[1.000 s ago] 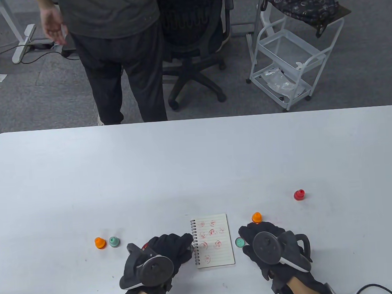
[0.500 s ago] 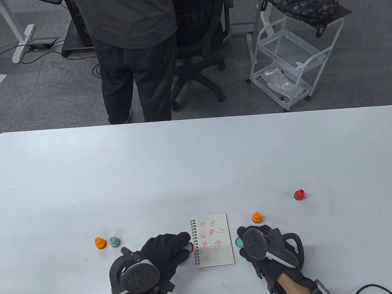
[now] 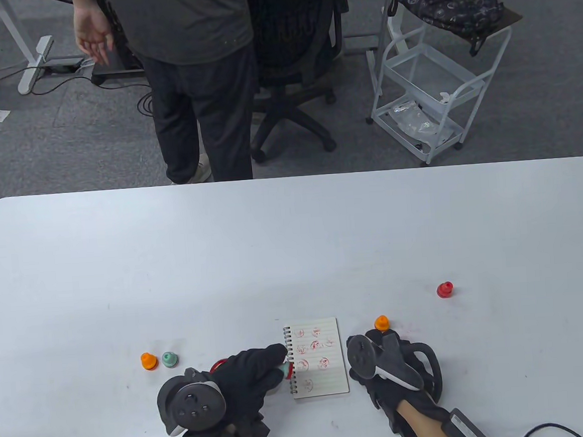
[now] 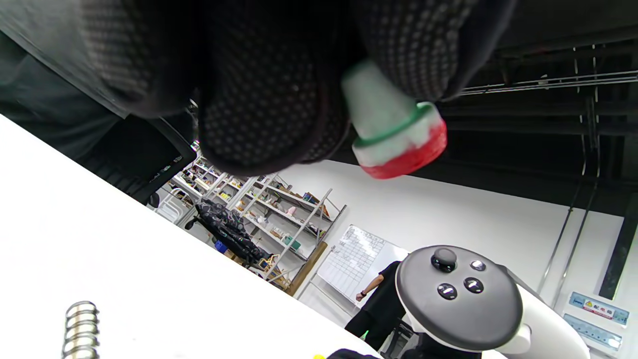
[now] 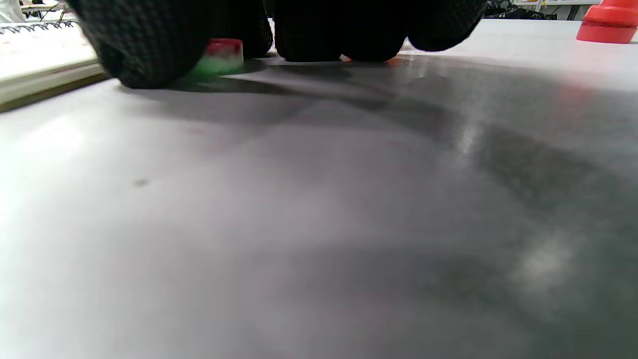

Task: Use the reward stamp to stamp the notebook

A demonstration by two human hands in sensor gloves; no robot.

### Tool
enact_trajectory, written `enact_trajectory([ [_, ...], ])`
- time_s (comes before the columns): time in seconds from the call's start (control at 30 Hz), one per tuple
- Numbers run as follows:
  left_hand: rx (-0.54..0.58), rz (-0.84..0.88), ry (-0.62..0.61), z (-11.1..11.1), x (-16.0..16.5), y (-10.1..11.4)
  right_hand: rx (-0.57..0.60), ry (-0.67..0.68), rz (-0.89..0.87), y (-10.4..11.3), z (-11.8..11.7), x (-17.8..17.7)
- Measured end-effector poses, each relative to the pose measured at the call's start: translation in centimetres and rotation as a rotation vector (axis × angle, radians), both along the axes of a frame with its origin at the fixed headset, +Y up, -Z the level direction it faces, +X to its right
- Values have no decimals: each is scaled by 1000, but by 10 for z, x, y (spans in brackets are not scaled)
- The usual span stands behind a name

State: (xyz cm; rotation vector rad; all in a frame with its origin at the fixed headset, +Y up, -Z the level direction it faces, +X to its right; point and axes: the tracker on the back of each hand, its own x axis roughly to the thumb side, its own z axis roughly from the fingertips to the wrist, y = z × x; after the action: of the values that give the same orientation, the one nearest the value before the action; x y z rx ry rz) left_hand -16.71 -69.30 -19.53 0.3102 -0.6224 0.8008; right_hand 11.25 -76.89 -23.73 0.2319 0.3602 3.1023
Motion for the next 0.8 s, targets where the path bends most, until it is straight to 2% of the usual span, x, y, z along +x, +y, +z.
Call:
enact_trajectory([
  [0.23, -3, 2, -4, 0, 1, -1, 49, 42, -30, 8, 7, 2],
  [0.37, -11, 39, -7, 0, 2, -2, 96, 46, -228, 22, 13, 7],
  [0.43, -29, 93, -14, 0, 2, -3, 127, 72, -407, 34, 17, 8],
  [0.53, -52, 174, -32, 1, 4, -6, 130, 100, -614, 47, 26, 6],
  [0.6, -27, 229, -24, 4, 6, -6, 113, 119, -740, 53, 33, 1],
  [0.8, 12, 262, -33, 11, 18, -6, 48, 141, -898, 58, 46, -13],
])
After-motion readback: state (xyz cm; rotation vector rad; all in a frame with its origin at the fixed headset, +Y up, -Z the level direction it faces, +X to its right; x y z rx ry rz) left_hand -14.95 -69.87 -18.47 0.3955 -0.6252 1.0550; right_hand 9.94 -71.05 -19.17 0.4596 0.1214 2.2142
